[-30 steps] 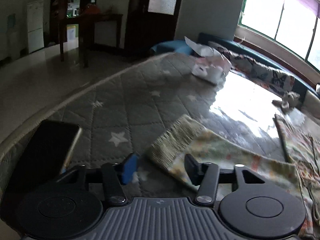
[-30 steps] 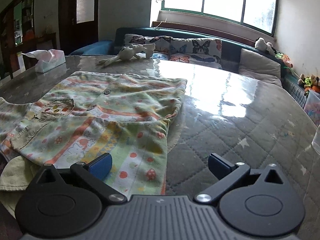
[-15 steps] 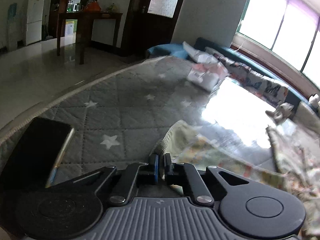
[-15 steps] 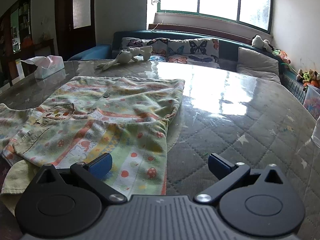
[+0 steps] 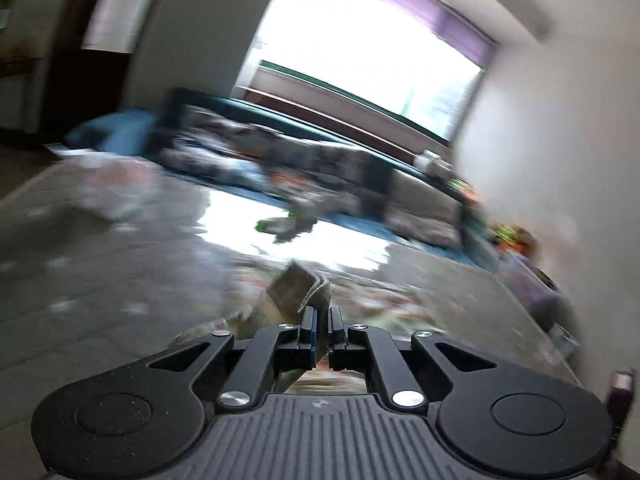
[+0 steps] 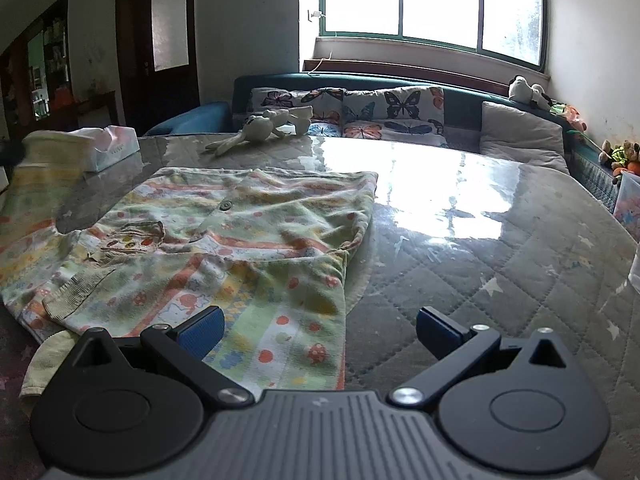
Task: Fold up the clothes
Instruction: 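Fold the held sleeve across the shirt with the left gripper and release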
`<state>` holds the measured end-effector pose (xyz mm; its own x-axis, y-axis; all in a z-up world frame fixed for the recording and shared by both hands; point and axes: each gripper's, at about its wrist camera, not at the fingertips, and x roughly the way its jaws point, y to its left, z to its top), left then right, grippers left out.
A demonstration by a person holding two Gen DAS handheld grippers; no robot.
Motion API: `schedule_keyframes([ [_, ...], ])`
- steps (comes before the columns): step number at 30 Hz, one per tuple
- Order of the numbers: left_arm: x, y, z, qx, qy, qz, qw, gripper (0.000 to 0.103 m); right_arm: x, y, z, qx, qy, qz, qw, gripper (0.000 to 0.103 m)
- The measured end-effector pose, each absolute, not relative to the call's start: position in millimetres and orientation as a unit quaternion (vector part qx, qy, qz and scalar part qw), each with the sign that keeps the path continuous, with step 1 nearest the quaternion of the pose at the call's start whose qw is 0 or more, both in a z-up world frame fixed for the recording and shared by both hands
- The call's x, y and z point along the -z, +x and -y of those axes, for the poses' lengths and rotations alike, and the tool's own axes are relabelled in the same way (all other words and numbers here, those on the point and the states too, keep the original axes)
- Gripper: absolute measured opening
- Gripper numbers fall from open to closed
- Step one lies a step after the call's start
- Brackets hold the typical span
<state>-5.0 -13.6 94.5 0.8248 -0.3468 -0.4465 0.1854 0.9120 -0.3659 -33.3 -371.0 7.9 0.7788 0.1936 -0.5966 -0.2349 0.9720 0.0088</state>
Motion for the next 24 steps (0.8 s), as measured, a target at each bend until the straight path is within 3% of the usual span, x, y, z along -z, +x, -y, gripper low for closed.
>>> schedule_keyframes([
  [10, -72.5, 20.5, 105.6, 0.246, -0.105, -0.306, 0.914, 0.004, -12.8, -35.1, 382.1, -0.109, -0.019, -0.306, 0.945, 0.103],
  [17, -58.7, 10.3, 89.2, 0.237, -0.087, -0.324, 0.912, 0.007, -20.7, -25.2, 360.2, -0.163, -0.006, -0.322, 0.932, 0.097],
  [19, -58.1, 9.7, 71.3, 0.210, -0.087, -0.322, 0.919, 0.012, -23.0, -22.4, 353.9, -0.178, -0.003, -0.327, 0.928, 0.092],
  [21, -57.4, 9.0, 54.2, 0.183, -0.085, -0.322, 0.925, 0.036, -25.2, -19.5, 347.6, -0.194, 0.001, -0.331, 0.924, 0.089],
  [23, -56.8, 6.8, 37.4, 0.154, -0.084, -0.322, 0.930, 0.046, -27.5, -16.7, 341.4, -0.209, 0.005, -0.335, 0.919, 0.081],
  [24, -56.3, 5.6, 29.5, 0.142, -0.083, -0.321, 0.933, 0.047, -28.6, -15.3, 338.2, -0.216, 0.006, -0.337, 0.916, 0.077],
])
